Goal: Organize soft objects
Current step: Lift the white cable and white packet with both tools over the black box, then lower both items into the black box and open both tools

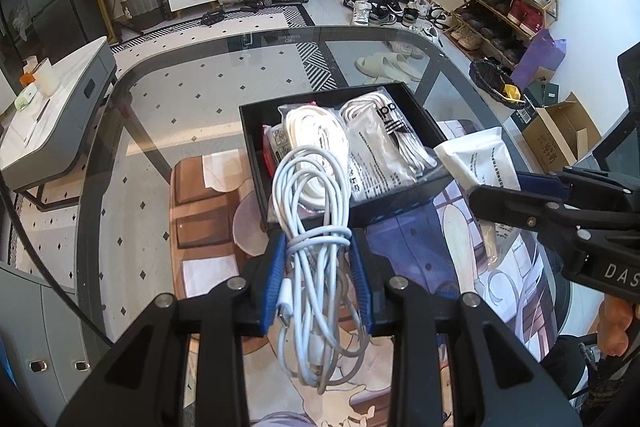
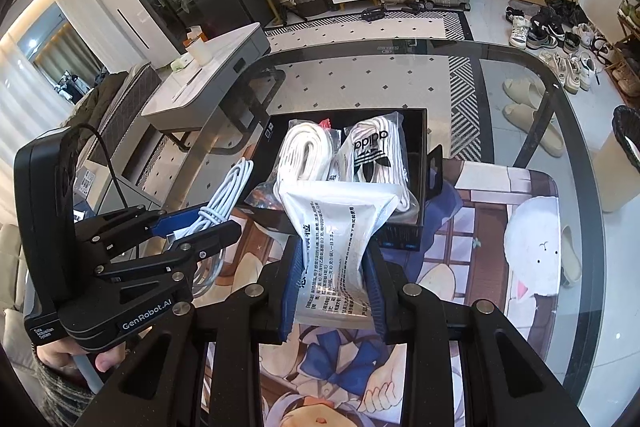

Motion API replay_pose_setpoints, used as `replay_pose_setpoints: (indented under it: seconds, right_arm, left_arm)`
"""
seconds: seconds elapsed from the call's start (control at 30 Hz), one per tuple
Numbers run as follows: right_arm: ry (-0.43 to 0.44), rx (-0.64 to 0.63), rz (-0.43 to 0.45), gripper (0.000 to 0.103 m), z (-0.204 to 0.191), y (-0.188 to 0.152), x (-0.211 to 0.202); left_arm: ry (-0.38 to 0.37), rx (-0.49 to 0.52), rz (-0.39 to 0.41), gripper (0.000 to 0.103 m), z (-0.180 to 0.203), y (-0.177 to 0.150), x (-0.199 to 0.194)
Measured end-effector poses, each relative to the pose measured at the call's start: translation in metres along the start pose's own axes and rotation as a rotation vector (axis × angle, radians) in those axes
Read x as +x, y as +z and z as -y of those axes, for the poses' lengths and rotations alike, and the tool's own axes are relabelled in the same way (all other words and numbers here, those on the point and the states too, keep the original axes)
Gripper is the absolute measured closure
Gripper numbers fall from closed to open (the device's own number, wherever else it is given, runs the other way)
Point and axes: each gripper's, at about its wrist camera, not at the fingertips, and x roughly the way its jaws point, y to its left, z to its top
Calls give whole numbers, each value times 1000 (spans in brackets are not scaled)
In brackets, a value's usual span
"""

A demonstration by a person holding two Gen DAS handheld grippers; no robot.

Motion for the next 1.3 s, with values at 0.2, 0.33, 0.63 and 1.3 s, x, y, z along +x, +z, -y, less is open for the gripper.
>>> replay_pose_setpoints:
  seconds: [0.2, 0.33, 0.63, 1.3]
  right_arm:
    - [5, -2, 7, 73, 0, 7, 4]
    - [6, -4, 12, 73, -1, 14, 7]
    - [4, -4, 14, 73, 1, 31, 13]
    - [-9, -16, -1, 73, 3, 49, 34]
  left_arm:
    - [-13, 1, 13, 73, 2, 10, 4]
    - [-15, 2, 21, 73, 2, 15, 7]
    - [-19, -5, 35, 73, 2, 35, 13]
    - [-17, -26, 46, 73, -7, 54, 30]
